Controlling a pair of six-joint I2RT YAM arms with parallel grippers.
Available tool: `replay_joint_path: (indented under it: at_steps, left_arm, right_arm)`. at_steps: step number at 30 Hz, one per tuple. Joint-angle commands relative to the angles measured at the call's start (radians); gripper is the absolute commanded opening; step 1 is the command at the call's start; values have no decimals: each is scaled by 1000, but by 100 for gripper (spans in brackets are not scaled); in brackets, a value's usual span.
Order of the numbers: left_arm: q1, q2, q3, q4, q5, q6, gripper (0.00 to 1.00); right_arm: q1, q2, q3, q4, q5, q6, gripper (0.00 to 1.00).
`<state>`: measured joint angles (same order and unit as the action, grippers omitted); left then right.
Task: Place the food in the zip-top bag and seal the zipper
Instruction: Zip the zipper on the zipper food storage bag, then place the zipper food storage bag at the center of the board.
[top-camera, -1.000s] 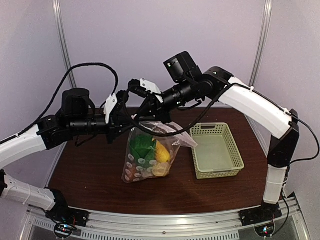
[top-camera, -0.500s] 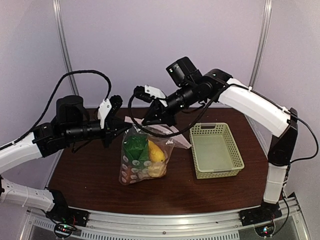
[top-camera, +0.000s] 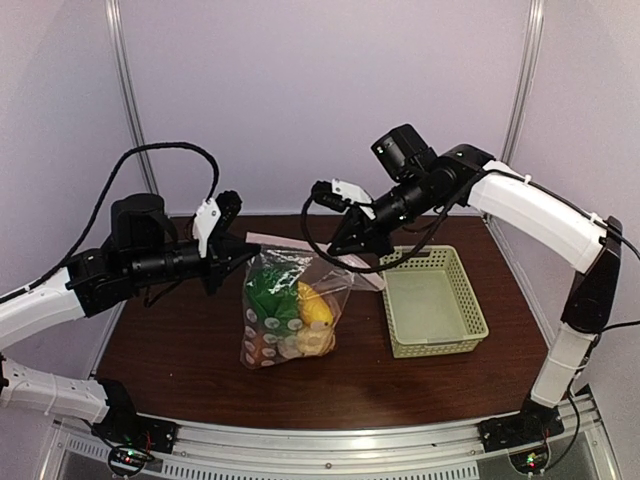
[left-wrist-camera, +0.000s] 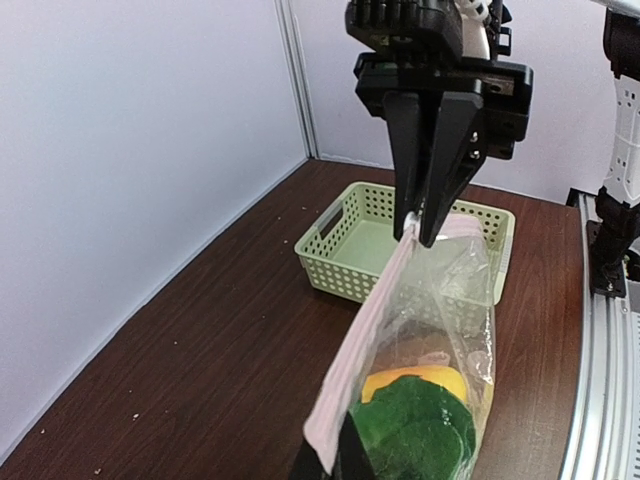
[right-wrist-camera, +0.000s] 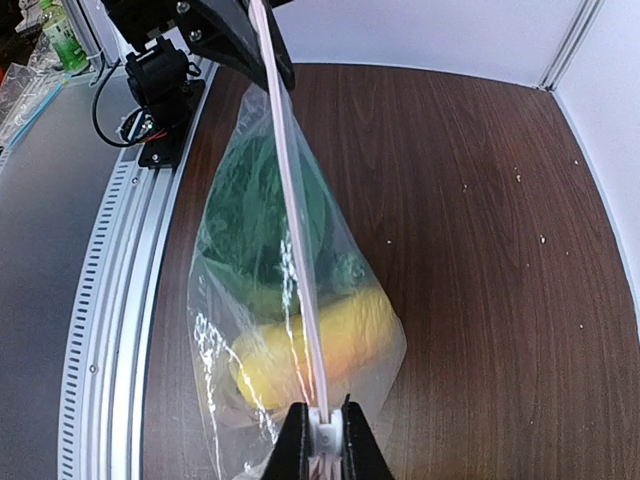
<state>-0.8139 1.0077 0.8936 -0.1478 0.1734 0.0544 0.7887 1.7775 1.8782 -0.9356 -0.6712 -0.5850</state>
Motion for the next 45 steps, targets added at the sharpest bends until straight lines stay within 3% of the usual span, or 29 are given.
replay_joint_path:
  at_steps: [1, 35, 40, 45]
  left_arm:
    - [42, -45, -10, 77, -53, -12, 0]
    - [89, -36, -49, 121, -26, -38, 0]
    - [94, 16, -63, 222, -56, -119, 0]
    - [108, 202, 64, 247, -147, -201, 0]
  right_arm:
    - [-69, -56, -66, -156, 115, -32, 0]
    - [-200, -148, -236, -221, 136, -87, 0]
    - [-199, -106, -167, -185, 108, -56, 0]
    - [-197, 35, 84, -127, 125, -12, 0]
